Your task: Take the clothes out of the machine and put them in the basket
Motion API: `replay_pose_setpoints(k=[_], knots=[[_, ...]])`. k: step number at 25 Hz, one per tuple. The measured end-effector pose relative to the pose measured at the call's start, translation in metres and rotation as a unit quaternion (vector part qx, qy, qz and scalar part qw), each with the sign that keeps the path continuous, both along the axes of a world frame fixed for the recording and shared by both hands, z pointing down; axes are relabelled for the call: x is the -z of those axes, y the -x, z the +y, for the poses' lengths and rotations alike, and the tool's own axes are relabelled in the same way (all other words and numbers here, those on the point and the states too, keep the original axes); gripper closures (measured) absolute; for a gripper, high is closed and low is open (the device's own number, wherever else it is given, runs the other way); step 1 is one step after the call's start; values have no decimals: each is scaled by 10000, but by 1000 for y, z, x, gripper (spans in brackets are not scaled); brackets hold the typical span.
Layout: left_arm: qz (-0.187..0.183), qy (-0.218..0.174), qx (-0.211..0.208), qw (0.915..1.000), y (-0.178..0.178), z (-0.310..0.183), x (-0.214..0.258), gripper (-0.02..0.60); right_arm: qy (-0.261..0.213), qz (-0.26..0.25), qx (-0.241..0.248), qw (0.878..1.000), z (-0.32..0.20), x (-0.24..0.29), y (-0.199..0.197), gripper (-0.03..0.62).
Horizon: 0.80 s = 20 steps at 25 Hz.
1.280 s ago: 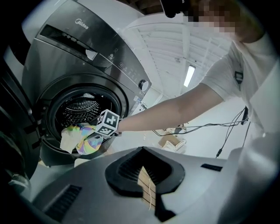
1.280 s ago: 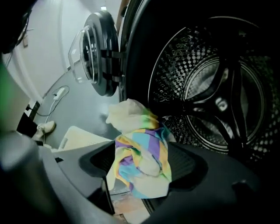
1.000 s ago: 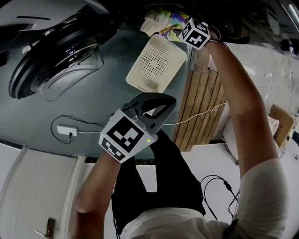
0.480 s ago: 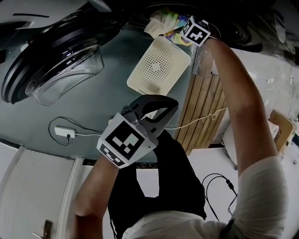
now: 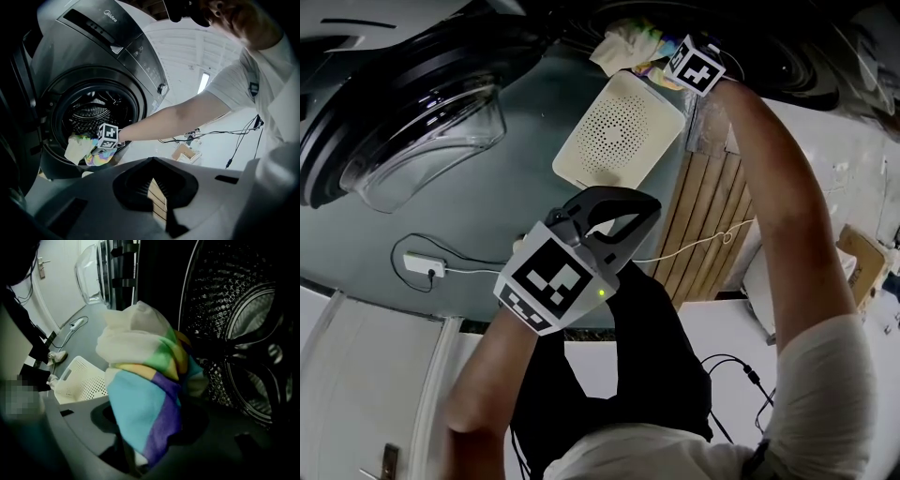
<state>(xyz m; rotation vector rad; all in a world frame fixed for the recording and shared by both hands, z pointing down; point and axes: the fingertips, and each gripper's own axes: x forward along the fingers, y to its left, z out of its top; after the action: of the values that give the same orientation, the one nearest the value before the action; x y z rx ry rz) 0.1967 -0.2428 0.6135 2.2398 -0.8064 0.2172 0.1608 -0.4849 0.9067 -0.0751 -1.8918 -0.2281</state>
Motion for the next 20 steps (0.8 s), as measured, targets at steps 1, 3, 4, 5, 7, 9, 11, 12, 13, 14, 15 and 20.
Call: replay_pose_setpoints(k=[1,3,4,5,7,9,11,12,13,14,15,20], knots=[[15,11,9,10000,-1,0,0,584,-8,-7,36,10000,2,1,-1,362],[48,38,9,10000,-3,2,3,584,-71,-25,62,10000,6,5,-3,406],[52,50,1,10000,-3,4,4,584,-111,-56,35,9999,8,7,-3,427],[47,60,-10,10000,-4,6,6,584,-147,-104,-23,9998,9,11,-3,444],[24,76,-21,10000,-4,8,8,584,-187,-224,-185,9994,9,20,-3,461],[14,95,-9,10000,-2,10,12,584,-164,-326,-317,9988,12,31,-4,465],[29,124,8,9999,-1,12,16,584,-158,-408,-406,9982,17,42,-6,467],[29,133,0,9999,0,13,18,584,-180,-444,-461,9978,18,48,-7,467],[24,136,-24,9999,0,15,21,584,-210,-478,-525,9973,20,55,-7,467],[17,137,-59,9999,0,16,25,584,-232,-515,-591,9967,23,63,-8,468],[12,136,-100,9999,0,18,28,584,-241,-564,-657,9960,25,72,-8,468],[-38,128,-297,9995,2,30,45,584,-201,-931,-937,9910,42,116,-6,468]])
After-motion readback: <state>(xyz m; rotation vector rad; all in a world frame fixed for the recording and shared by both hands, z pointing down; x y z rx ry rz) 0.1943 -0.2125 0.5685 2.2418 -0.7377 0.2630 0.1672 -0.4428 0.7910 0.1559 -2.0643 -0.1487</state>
